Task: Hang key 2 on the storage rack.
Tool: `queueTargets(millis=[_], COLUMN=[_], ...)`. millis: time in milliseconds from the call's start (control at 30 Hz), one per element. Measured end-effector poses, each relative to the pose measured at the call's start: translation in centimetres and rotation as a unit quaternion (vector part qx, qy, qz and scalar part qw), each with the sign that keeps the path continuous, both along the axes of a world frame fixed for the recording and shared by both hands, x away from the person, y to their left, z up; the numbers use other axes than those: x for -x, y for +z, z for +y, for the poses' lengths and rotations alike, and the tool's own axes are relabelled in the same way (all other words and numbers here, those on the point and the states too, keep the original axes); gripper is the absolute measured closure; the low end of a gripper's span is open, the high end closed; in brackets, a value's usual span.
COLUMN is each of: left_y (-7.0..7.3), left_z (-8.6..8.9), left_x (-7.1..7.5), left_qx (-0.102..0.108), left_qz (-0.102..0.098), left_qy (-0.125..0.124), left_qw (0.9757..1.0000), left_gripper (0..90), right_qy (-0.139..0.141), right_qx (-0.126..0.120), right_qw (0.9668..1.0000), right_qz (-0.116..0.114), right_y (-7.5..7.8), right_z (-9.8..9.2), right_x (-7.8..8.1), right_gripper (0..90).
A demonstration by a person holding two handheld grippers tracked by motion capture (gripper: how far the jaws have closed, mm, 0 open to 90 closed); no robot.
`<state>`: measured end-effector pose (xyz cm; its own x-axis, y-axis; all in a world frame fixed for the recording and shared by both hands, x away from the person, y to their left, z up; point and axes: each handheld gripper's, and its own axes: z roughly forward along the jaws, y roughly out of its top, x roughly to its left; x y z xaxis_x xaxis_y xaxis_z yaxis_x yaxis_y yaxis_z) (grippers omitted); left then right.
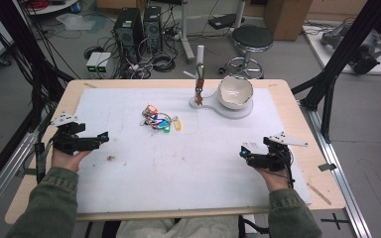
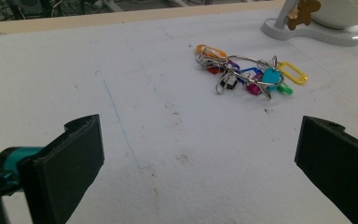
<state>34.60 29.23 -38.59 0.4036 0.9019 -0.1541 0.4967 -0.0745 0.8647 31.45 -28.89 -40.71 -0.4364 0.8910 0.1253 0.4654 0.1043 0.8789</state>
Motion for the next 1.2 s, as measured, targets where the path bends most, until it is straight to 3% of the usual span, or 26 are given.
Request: queueTargets(millis=[133, 267, 533, 867, 1200], left_y=[0.0, 0.2, 1.3, 2.4, 3.0], left_z=[-0.2, -0.7, -2.3, -4.1, -6.2], left_x=[-1.0, -1.6, -2.5, -3.8, -5.8], left_qx=[-0.015, -0.01, -0.028, -0.03, -0.063], left_qz=[0.006, 0.007, 0.008, 0.018, 0.027], left_qy=[-0.001, -0.01, -0.029, -0.05, -0.066], left_qw=[0.9999, 0.9999, 0.9992, 0.9981, 0.9955], left_gripper=[1.7, 1.7, 1.7, 1.7, 1.7], right_qy=[0.001, 0.002, -0.005, -0.007, 0.0], right_qx=[-0.006, -0.007, -0.014, -0.018, -0.022], right_qw=[1.0, 1.0, 0.9999, 0.9998, 0.9997], right_qz=[0.004, 0.0, 0.005, 0.001, 0.008], right_y=[0.0, 0.1, 0.0, 0.1, -0.1], right_z=[0.1, 0.1, -0.2, -0.3, 0.0], right_x=[-0.1, 0.0, -0.1, 0.0, -0.2], right_gripper=[1.5, 1.5, 1.5, 1.5, 1.5])
